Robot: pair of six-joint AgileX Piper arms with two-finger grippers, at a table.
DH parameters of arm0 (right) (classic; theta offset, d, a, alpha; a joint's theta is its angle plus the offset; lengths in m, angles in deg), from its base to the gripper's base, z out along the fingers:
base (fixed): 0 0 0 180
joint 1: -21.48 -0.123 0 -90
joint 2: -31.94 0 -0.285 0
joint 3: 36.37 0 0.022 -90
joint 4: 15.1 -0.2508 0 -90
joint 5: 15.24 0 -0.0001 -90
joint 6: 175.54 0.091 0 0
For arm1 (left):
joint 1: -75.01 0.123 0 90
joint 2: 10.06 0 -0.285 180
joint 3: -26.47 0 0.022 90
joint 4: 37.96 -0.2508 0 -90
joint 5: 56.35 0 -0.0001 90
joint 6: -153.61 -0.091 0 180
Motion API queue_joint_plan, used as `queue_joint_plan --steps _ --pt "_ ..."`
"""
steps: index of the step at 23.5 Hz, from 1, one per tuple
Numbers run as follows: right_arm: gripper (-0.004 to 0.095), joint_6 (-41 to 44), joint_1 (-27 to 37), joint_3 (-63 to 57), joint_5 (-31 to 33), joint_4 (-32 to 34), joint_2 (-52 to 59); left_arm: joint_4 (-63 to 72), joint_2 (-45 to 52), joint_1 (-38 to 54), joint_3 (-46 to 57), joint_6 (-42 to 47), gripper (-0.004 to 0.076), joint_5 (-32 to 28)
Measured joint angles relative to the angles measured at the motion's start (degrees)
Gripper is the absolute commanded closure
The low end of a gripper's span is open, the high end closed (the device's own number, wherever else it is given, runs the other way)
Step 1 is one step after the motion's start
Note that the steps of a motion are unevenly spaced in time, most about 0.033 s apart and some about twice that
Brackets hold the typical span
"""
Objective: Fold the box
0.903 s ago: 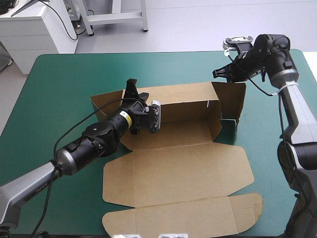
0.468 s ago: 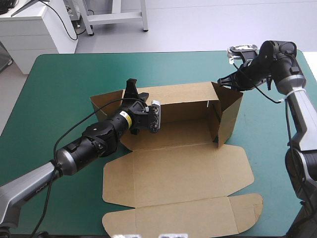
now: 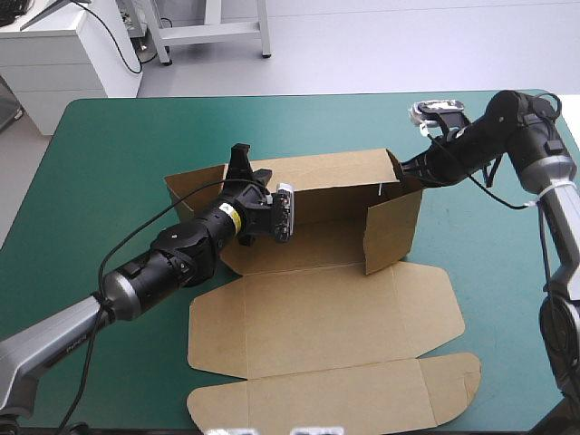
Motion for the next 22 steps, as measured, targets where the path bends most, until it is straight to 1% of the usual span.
queue_joint_plan --steps 2,4,6,7,11,14,15,16,18,19,20,21,22 --pt "0.0929 -1.8 0.0 -2.8 -0.5 -0.6 1.0 0.0 0.0 0.0 0.0 0.0 0.0731 0.0" --pt "0.0929 -3.9 0.0 -5.4 -2.5 -1.2 2.2 0.0 0.0 0.0 0.0 0.0 0.0731 0.0" --pt "0.0929 -6.8 0.0 -9.0 -6.0 -2.8 4.1 0.0 0.0 0.0 0.0 0.0 0.0731 0.0" --pt "0.0929 -10.1 0.0 -12.7 -9.4 -4.8 6.5 0.0 0.0 0.0 0.0 0.0 0.0731 0.0" --pt "0.0929 -16.0 0.0 -19.4 -14.7 -7.8 10.8 -0.1 -0.5 0.0 0.0 -0.3 0.0731 0.0" --pt "0.0929 -20.7 0.0 -24.9 -20.0 -9.5 13.6 -0.2 -1.2 0.0 -0.1 -0.6 0.0731 0.0" --pt "0.0929 -24.5 0.0 -29.1 -23.8 -11.1 15.4 -0.2 -1.6 0.0 -0.2 -0.6 0.0731 0.1" --pt "0.0929 -26.3 0.0 -30.8 -25.1 -12.3 16.1 -0.3 -1.7 0.0 -0.3 -0.6 0.0731 0.1" --pt "0.092 -36.2 0.0 -38.0 -30.9 -19.1 17.8 -0.4 -1.8 0.0 -0.3 -0.8 0.0731 0.1" --pt "0.09 -38.6 0.0 -39.3 -32.0 -21.0 17.8 -0.4 -1.8 0.0 -0.3 -0.8 0.0731 0.1" --pt "0.0859 -42.0 0.0 -40.5 -33.2 -22.9 17.8 -0.4 -1.8 0.0 -0.3 -0.8 0.0731 0.1" --pt "0.0772 -44.1 0.0 -41.1 -33.5 -23.7 17.8 -0.4 -1.8 0.0 -0.3 -0.8 0.0731 0.1" --pt "0.0724 -45.7 0.0 -41.1 -33.7 -24.0 17.8 -0.4 -1.8 0.0 -0.3 -0.8 0.0731 0.1"
